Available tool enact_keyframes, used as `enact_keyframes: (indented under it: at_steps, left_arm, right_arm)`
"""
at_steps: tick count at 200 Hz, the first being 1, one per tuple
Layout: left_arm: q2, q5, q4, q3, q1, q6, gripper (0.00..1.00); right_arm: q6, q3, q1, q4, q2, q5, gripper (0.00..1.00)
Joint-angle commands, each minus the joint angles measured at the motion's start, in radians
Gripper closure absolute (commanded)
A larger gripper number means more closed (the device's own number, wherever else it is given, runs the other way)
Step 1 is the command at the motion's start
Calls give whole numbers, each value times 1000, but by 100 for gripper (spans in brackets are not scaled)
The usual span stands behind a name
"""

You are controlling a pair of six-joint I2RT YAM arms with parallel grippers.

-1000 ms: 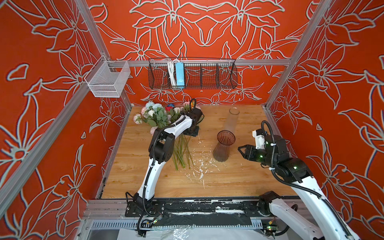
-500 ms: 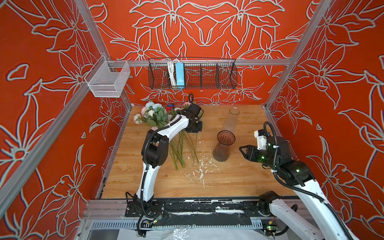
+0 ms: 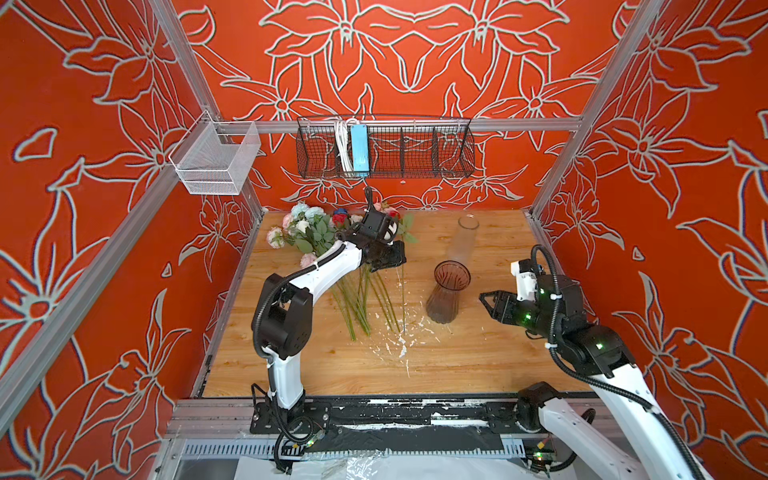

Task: Arrange the flowers into the vase
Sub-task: 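Lift the red rose out of the bunch with left gripper, then insert the red rose stem into the tilted pink vase, release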

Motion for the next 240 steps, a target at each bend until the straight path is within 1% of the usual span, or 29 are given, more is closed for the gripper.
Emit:
enact_keyframes:
  at_steps: [1, 54, 80, 92, 98, 115, 134, 155, 177, 193, 207, 220, 240]
  left_arm:
    - [-146, 108, 156, -96, -6, -25, 100]
    - [-385, 161, 211, -276, -17, 2, 100]
    - [-534, 149, 250, -351, -41, 44, 100]
    - [-611, 136, 288, -386, -58, 73, 100]
    - [-652, 117, 321, -408, -69, 86, 100]
    - [-751, 13, 411, -450, -107, 121, 100]
    - [-798, -63, 496, -435, -140, 177, 100]
    - [-766, -115, 559, -345, -167, 231, 100]
    - [-671, -142, 663, -238, -203, 281, 100]
    - [-584, -167, 731, -159, -243, 353, 100]
    - [-504, -178, 802, -103, -287, 432, 100]
    - [-427, -213, 800, -34, -326, 526, 100]
    - [-323, -219, 807, 42, -343, 577, 100]
  right_arm:
    - [16, -38, -6, 27, -49, -1, 49]
    - [24, -65, -6, 20, -121, 38, 49]
    - [50, -83, -6, 18, -140, 52, 49]
    - [60, -81, -6, -9, -136, 84, 49]
    - [60, -79, -6, -29, -130, 103, 49]
    - [63, -82, -5, -82, -105, 147, 49]
    - [79, -117, -6, -109, -73, 166, 49]
    - [112, -202, -6, -65, -72, 162, 49]
    - [158, -281, -7, 5, -87, 160, 46]
    - [192, -326, -7, 63, -91, 153, 44]
    - [211, -342, -9, 91, -85, 151, 44]
    - [213, -343, -10, 101, -78, 147, 44]
    - [207, -331, -10, 101, -76, 136, 44]
